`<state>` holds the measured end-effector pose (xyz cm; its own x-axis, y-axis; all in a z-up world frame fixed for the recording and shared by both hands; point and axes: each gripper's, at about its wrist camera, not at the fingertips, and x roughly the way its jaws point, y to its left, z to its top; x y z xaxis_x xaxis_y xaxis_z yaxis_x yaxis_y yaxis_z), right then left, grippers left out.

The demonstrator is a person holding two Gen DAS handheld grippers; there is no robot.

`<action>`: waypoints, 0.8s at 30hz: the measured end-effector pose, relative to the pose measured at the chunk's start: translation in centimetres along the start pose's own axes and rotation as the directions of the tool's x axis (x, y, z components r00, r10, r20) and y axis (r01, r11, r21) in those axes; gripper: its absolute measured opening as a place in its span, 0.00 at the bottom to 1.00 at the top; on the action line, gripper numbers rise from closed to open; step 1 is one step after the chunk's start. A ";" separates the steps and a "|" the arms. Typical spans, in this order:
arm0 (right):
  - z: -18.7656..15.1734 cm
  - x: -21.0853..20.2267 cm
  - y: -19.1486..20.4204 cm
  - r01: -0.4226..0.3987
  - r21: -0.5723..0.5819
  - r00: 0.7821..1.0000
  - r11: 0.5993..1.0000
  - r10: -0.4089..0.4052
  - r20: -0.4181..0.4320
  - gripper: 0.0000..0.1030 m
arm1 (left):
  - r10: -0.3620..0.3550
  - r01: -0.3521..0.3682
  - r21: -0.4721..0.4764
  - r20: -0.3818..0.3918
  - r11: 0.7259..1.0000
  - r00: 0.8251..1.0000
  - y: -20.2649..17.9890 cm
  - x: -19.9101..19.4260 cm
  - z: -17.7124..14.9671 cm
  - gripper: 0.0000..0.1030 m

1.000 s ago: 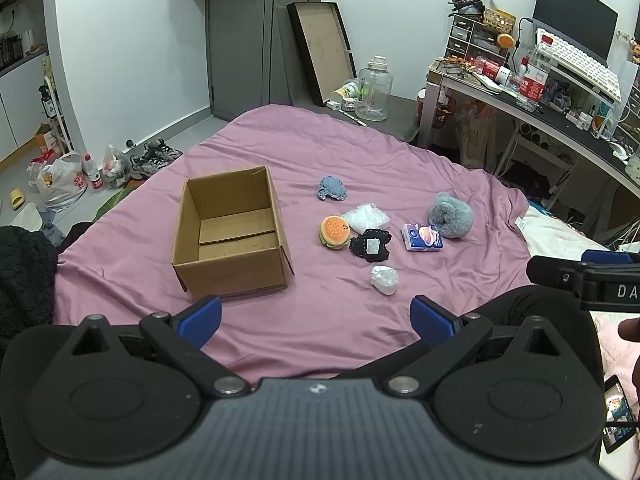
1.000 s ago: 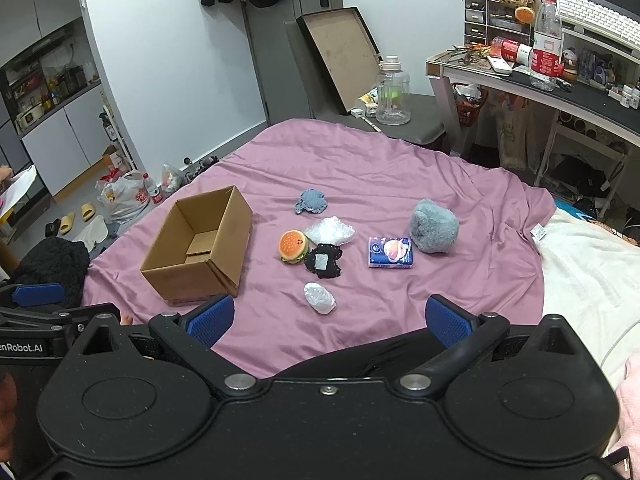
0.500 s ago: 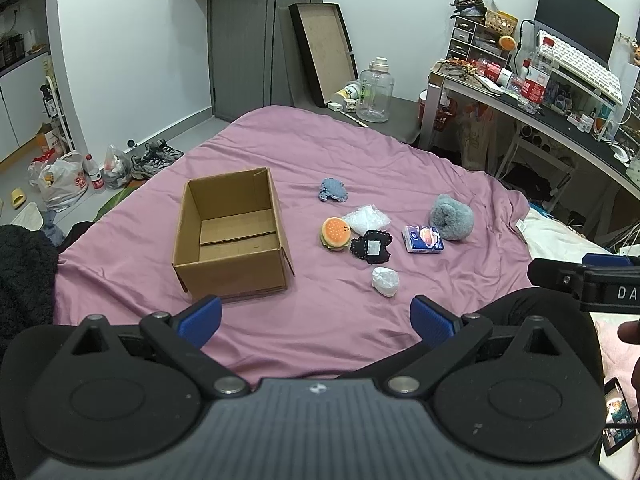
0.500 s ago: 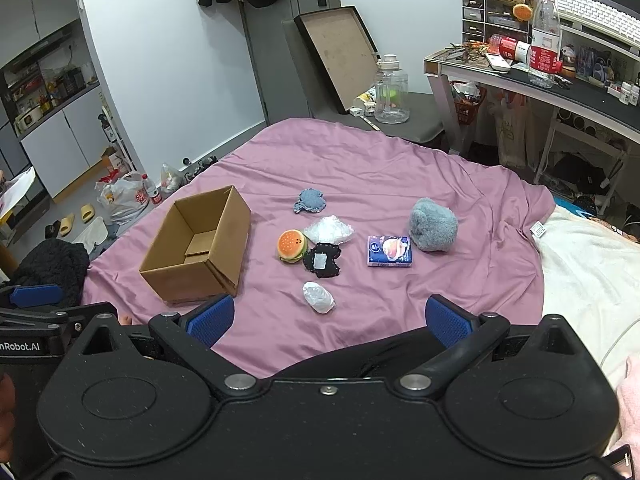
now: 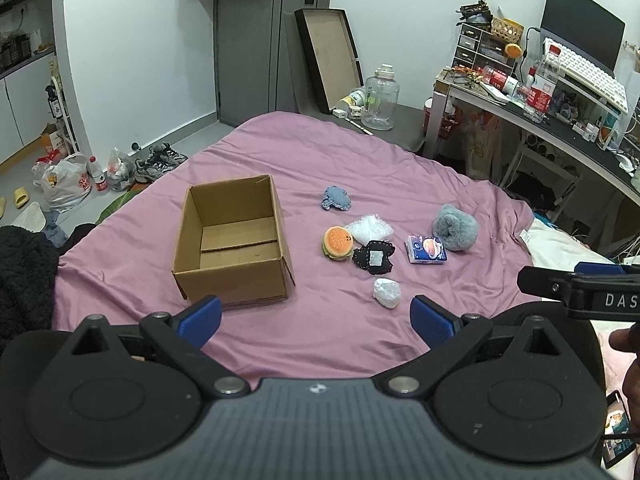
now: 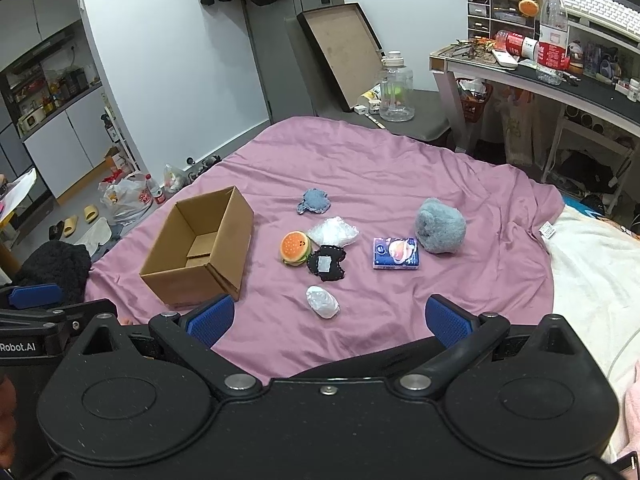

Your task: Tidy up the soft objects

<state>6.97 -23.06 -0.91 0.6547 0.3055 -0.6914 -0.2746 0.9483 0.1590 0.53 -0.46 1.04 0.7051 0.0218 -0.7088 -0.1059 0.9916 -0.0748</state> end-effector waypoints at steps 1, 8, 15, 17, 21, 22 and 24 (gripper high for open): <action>0.0 0.2 0.0 -0.002 0.001 1.000 1.000 0.002 -0.002 1.00 | 0.003 -0.003 0.002 -0.001 1.000 1.000 -0.1 0.2 0.1 0.97; 0.1 1.8 -0.3 -0.017 0.008 1.000 1.000 0.017 -0.024 1.00 | 0.009 -0.009 0.003 -0.004 1.000 1.000 -0.5 1.5 0.4 0.97; -0.1 3.4 -1.0 -0.028 0.020 0.998 0.999 0.029 -0.047 1.00 | 0.015 -0.015 -0.021 -0.019 1.000 1.000 -0.4 3.3 0.3 0.97; 0.0 4.0 -1.5 -0.032 0.029 0.998 0.999 0.034 -0.052 1.00 | 0.014 -0.014 -0.018 -0.021 1.000 1.000 -0.7 3.9 0.4 0.97; 0.2 5.3 -2.7 -0.043 0.060 0.997 0.997 0.047 -0.061 1.00 | 0.005 -0.006 -0.018 -0.034 1.000 0.999 -1.1 5.5 0.4 0.96; 0.3 5.6 -3.0 -0.044 0.067 0.997 0.997 0.048 -0.062 1.00 | 0.003 -0.003 -0.021 -0.036 1.000 0.999 -1.2 5.7 0.4 0.96; 0.4 6.3 -3.5 -0.046 0.080 0.997 0.996 0.051 -0.065 1.00 | -0.003 0.002 -0.023 -0.043 1.000 0.999 -1.5 6.5 0.5 0.96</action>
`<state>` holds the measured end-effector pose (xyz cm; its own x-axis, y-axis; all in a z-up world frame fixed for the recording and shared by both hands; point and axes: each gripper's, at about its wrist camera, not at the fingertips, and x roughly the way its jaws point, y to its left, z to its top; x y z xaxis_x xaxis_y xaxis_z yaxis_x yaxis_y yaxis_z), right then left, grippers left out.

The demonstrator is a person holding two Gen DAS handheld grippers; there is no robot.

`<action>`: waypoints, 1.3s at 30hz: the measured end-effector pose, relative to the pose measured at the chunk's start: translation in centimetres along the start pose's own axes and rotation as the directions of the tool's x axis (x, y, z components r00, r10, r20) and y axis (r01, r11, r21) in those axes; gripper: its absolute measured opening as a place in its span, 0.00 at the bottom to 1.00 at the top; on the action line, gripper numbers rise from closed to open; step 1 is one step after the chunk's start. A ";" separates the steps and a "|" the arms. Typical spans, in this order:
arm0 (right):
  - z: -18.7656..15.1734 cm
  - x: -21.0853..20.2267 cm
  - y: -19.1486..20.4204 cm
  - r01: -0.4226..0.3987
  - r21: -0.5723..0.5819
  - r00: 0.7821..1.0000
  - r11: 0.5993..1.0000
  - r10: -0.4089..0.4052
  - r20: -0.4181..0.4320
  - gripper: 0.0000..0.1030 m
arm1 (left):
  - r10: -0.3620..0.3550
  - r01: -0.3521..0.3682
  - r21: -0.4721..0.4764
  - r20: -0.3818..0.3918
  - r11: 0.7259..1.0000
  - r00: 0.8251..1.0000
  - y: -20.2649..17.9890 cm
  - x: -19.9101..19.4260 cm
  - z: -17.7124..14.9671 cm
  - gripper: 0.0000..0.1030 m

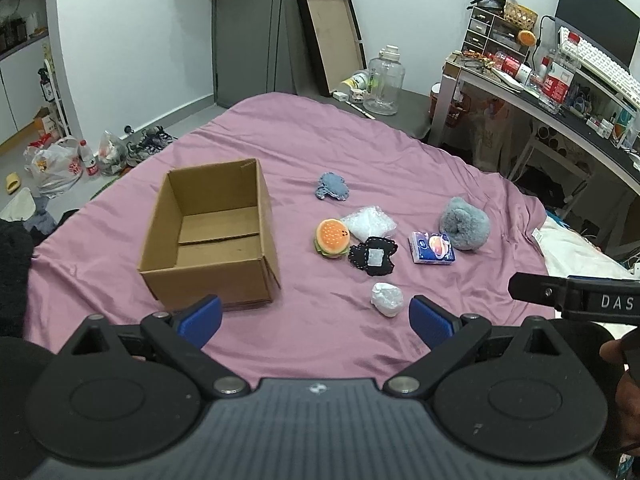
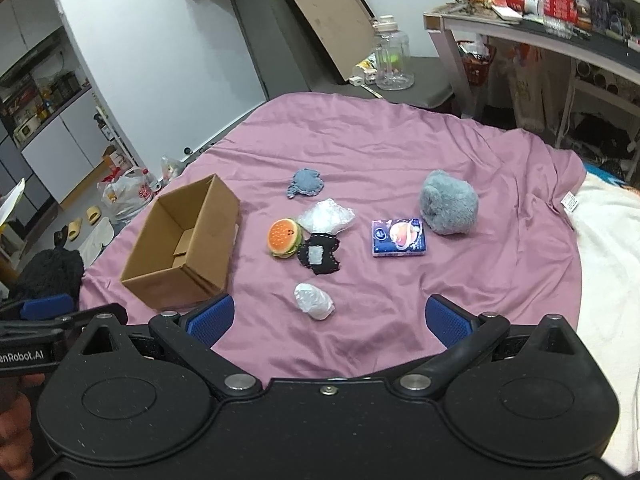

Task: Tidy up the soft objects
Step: 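Grasp the white wrapped ball with the left tool while the right tool grasps the tissue pack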

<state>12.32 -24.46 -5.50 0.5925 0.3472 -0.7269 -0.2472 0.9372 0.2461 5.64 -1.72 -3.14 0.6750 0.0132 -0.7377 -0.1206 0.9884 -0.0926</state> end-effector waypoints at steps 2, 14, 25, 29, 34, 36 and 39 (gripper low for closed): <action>0.3 0.7 -0.8 -0.006 0.018 1.000 1.000 0.006 -0.003 1.00 | -0.004 0.004 -0.001 -0.009 1.000 1.000 -0.3 0.7 0.2 0.96; 1.9 5.4 -4.5 -0.029 0.111 0.999 0.993 0.031 -0.013 0.99 | -0.046 0.043 -0.039 -0.074 0.998 0.996 -2.6 6.9 1.4 0.88; 3.0 11.6 -7.5 -0.031 0.189 0.996 0.981 0.046 -0.075 0.93 | -0.068 0.046 -0.123 -0.179 0.991 0.982 -4.0 13.2 1.2 0.66; 3.1 13.7 -8.7 -0.020 0.230 0.994 0.973 0.044 -0.099 0.92 | -0.068 0.035 -0.150 -0.218 0.988 0.974 -4.4 15.3 1.0 0.62; 3.0 15.7 -9.4 -0.030 0.244 0.990 0.969 0.063 -0.128 0.92 | -0.070 0.027 -0.171 -0.251 0.985 0.965 -5.1 17.4 0.9 0.60; 3.0 16.4 -9.8 -0.036 0.255 0.987 0.966 0.074 -0.140 0.92 | -0.071 0.025 -0.176 -0.261 0.984 0.963 -5.4 18.1 0.9 0.60; 3.0 17.3 -10.5 -0.044 0.272 0.984 0.961 0.089 -0.156 0.92 | -0.072 0.021 -0.182 -0.278 0.983 0.958 -5.9 19.3 0.9 0.57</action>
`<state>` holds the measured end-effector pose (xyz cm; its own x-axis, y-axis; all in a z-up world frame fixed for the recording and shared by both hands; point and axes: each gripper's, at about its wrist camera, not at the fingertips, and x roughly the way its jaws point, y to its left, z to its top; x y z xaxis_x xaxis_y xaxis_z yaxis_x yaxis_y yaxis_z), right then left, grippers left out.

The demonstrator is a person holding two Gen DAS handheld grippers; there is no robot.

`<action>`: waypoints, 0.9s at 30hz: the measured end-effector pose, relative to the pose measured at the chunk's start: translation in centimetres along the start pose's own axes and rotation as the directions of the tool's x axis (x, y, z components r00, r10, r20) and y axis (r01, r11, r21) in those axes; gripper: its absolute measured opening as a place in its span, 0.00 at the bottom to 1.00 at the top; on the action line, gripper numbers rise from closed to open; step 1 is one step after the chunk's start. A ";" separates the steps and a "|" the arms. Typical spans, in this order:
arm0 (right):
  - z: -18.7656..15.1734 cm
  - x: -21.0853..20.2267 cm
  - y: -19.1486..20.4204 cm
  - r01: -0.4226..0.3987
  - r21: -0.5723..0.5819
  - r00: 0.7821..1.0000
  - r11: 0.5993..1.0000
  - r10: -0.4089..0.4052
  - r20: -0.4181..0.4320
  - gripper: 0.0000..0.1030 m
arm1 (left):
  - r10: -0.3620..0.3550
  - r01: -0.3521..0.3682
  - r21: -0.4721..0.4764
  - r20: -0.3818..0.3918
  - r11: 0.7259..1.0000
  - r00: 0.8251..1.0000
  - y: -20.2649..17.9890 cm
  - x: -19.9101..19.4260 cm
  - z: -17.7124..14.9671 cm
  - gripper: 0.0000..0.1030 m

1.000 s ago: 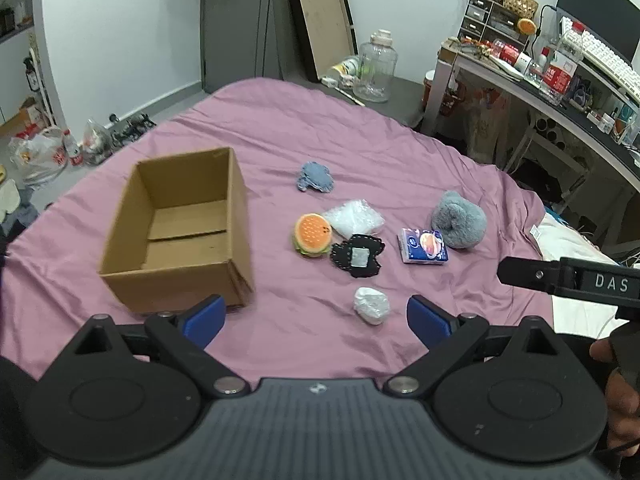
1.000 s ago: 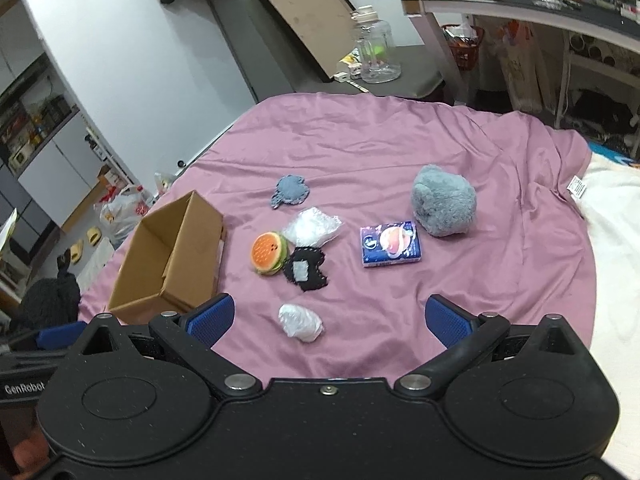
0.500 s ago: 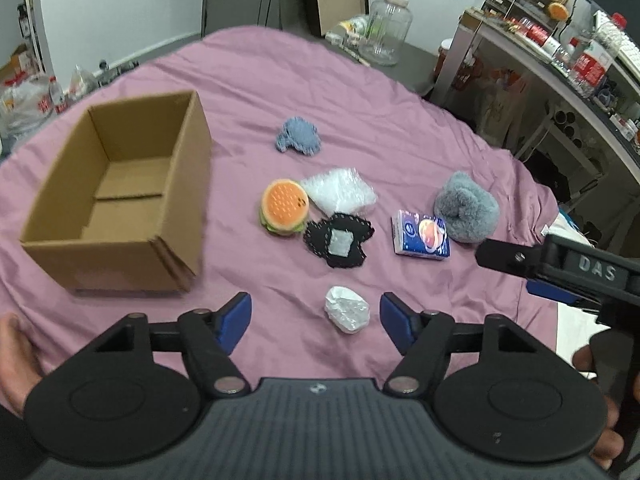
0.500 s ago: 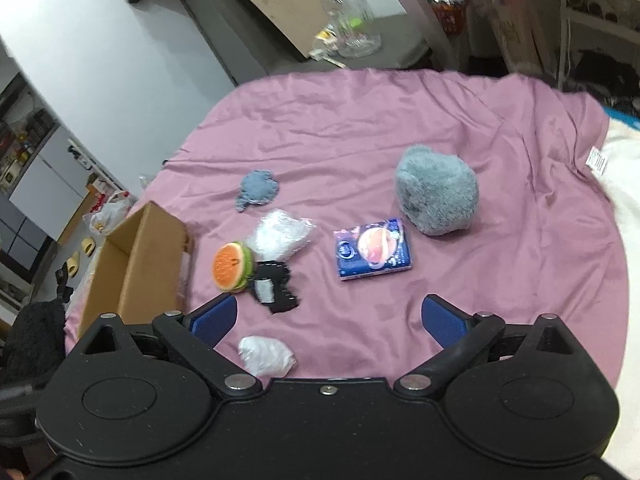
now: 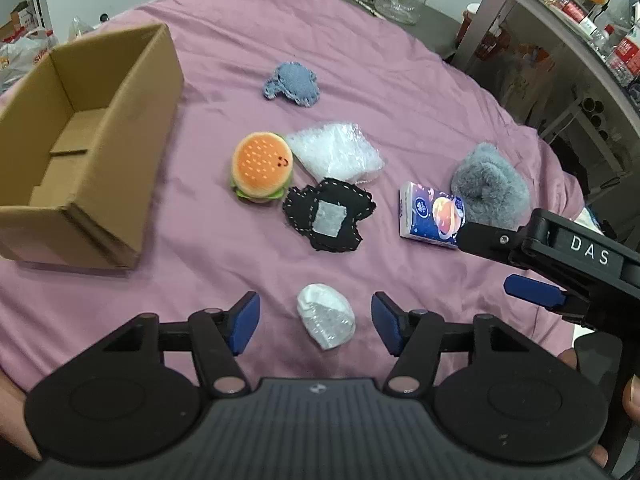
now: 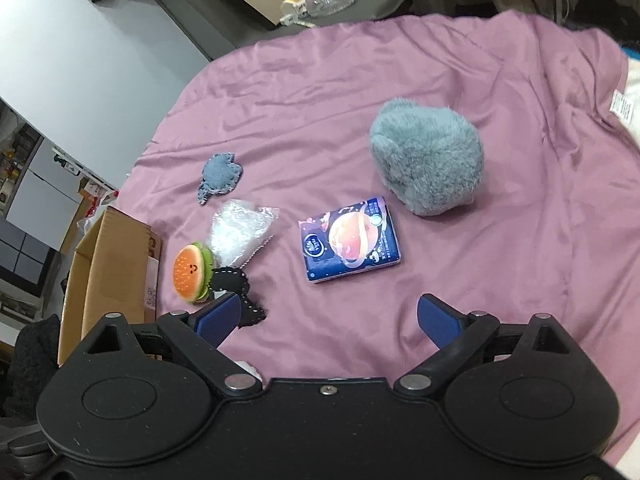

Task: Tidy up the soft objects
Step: 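Grasp the white wrapped ball with the left tool while the right tool grasps the tissue pack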

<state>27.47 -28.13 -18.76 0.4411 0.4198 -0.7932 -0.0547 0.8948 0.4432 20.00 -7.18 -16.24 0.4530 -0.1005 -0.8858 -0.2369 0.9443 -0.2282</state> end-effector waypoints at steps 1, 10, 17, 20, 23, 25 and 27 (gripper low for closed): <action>0.1 0.3 -0.2 0.000 0.005 1.000 1.000 0.000 -0.007 0.92 | 0.003 -0.003 -0.002 -0.006 1.000 1.000 -0.1 0.4 0.1 0.56; 1.1 3.1 -1.0 0.003 0.017 0.999 1.000 -0.002 -0.050 0.92 | 0.030 -0.033 -0.040 -0.076 0.999 0.997 -0.2 4.0 0.1 0.49; 1.4 4.6 -1.3 0.016 0.020 0.997 1.000 -0.015 -0.071 0.92 | 0.022 -0.030 -0.079 -0.107 0.996 0.994 -0.2 5.5 -0.2 0.31; 1.6 5.2 -1.3 0.030 0.020 0.997 0.999 -0.028 -0.075 0.92 | 0.031 -0.039 -0.080 -0.105 0.996 0.994 -0.5 5.5 0.0 0.31; 1.8 5.8 -1.2 0.044 0.013 0.996 0.999 -0.043 -0.075 0.92 | 0.038 -0.046 -0.089 -0.092 0.995 0.995 -0.7 5.2 0.5 0.30; 1.9 6.3 -1.1 0.064 0.001 0.995 0.998 -0.064 -0.076 0.92 | 0.049 -0.055 -0.088 -0.070 0.995 0.996 -0.9 4.9 1.2 0.30; 2.0 6.8 -1.0 0.078 -0.006 0.994 0.997 -0.078 -0.076 0.92 | 0.062 -0.066 -0.088 -0.048 0.994 0.997 -0.9 4.6 1.8 0.30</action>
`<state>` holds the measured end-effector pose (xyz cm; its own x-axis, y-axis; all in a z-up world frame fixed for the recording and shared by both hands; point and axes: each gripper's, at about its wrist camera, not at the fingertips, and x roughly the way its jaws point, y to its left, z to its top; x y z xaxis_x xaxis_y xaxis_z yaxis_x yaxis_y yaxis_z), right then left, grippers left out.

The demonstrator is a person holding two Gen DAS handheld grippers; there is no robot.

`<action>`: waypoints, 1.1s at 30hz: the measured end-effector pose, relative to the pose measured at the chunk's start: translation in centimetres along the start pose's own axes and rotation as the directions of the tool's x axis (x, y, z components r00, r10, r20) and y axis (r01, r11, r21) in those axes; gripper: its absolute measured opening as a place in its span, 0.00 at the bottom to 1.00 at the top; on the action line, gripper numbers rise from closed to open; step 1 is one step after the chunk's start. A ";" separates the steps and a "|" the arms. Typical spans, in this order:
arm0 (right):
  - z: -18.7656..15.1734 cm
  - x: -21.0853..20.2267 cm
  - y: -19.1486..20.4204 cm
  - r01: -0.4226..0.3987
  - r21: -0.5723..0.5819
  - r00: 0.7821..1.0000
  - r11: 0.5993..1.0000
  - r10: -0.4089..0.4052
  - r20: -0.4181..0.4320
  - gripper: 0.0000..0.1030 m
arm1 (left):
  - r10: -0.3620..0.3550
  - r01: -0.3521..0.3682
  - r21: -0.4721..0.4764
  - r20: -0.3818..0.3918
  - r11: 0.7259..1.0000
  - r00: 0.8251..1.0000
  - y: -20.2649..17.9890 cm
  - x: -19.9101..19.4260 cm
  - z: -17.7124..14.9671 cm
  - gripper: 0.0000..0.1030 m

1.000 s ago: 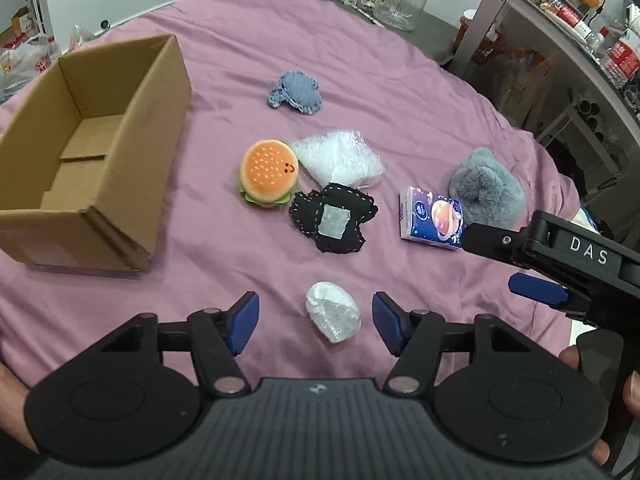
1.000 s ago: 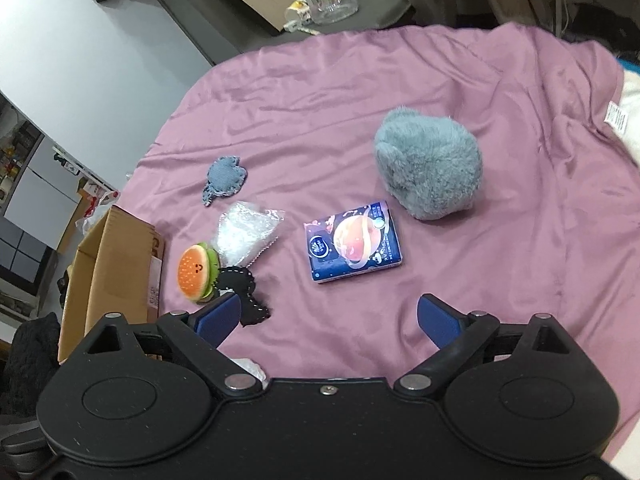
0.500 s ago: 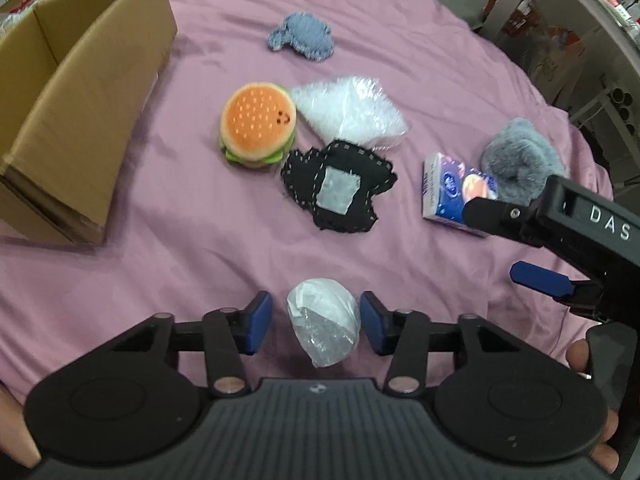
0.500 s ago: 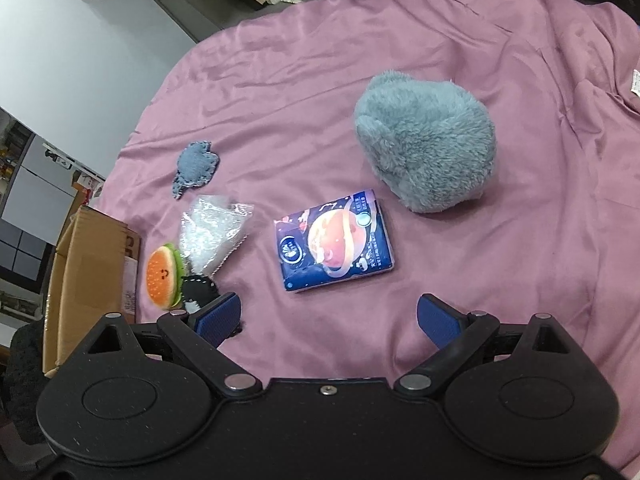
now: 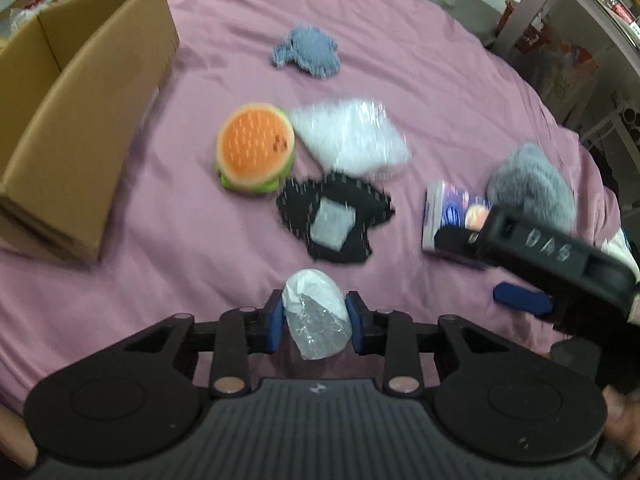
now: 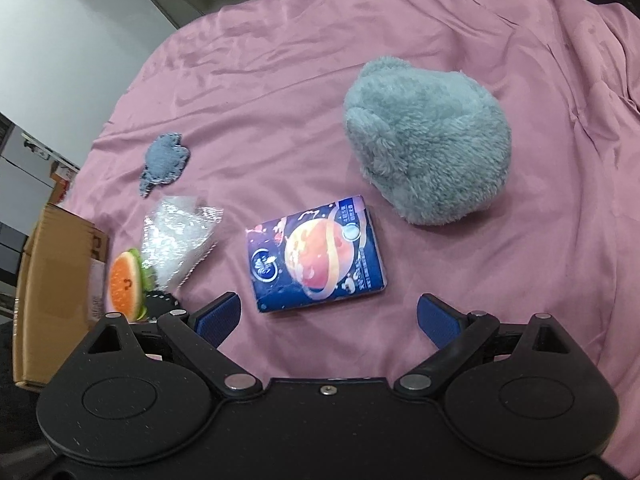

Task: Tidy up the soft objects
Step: 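Grasp the white wrapped ball with the left tool while the right tool grasps the tissue pack, then carry both items to the box and open both tools to drop them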

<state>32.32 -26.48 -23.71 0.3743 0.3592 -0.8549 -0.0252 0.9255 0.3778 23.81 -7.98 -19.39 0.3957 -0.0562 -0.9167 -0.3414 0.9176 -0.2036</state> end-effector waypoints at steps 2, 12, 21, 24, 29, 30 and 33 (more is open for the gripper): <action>0.2 0.5 0.4 0.014 -0.012 1.000 1.000 -0.014 0.003 0.92 | 0.012 -0.011 -0.011 0.021 1.000 1.000 0.0 -0.1 0.6 0.30; 0.4 1.1 2.2 0.096 -0.104 0.995 0.990 -0.093 0.036 0.70 | -0.018 0.019 -0.034 0.034 0.999 0.999 0.3 -0.3 1.8 0.30; -0.3 -3.0 5.0 0.124 -0.163 0.986 0.979 -0.103 0.128 0.69 | -0.069 0.075 -0.052 0.096 0.996 0.993 2.4 -3.2 1.9 0.30; -0.7 -4.6 6.5 0.133 -0.173 0.982 0.976 -0.105 0.159 0.69 | -0.075 0.081 -0.048 0.121 0.996 0.990 3.3 -4.7 2.1 0.31; -1.5 -7.0 9.6 0.123 -0.184 0.975 0.975 -0.084 0.206 0.69 | -0.099 0.107 -0.039 0.159 0.994 0.982 5.2 -7.4 2.9 0.30; -1.6 -7.6 10.3 0.124 -0.190 0.973 0.974 -0.082 0.217 0.69 | -0.102 0.109 -0.033 0.166 0.994 0.981 5.5 -7.8 3.2 0.30; -1.9 -9.1 12.0 0.121 -0.195 0.966 0.973 -0.071 0.247 0.69 | -0.121 0.123 0.002 0.190 0.992 0.974 6.4 -9.1 4.1 0.31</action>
<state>26.84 -18.39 -12.11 0.5926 0.2519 -0.7651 -0.1598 0.9677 0.1949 21.51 -0.02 -10.93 0.5886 -0.0916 -0.8032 -0.2883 0.9045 -0.3143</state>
